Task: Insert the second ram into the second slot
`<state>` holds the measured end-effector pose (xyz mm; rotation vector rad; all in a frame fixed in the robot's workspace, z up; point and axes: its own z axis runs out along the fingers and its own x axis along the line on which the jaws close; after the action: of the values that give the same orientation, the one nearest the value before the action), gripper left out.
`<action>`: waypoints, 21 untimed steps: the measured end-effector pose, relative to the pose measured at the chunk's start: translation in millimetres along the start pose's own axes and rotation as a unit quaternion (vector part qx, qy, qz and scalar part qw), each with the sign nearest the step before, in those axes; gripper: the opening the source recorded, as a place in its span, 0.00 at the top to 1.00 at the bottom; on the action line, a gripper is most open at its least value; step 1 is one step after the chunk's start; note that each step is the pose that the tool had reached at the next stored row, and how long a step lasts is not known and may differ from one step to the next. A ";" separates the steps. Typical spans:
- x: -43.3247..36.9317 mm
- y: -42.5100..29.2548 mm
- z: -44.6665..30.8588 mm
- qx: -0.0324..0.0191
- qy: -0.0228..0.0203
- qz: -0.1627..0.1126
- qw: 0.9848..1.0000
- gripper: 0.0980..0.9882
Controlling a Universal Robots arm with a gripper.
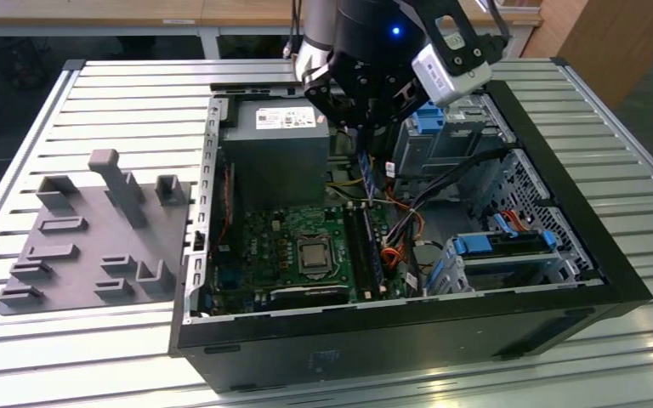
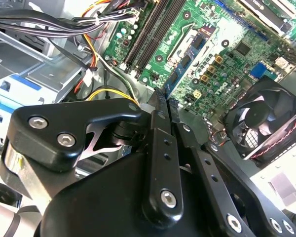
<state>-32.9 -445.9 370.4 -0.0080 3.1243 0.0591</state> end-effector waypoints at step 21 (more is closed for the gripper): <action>0.1 -0.3 6.6 0.000 0.000 0.000 1.000 0.96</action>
<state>-32.9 -446.0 363.8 -0.0080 3.1243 0.0589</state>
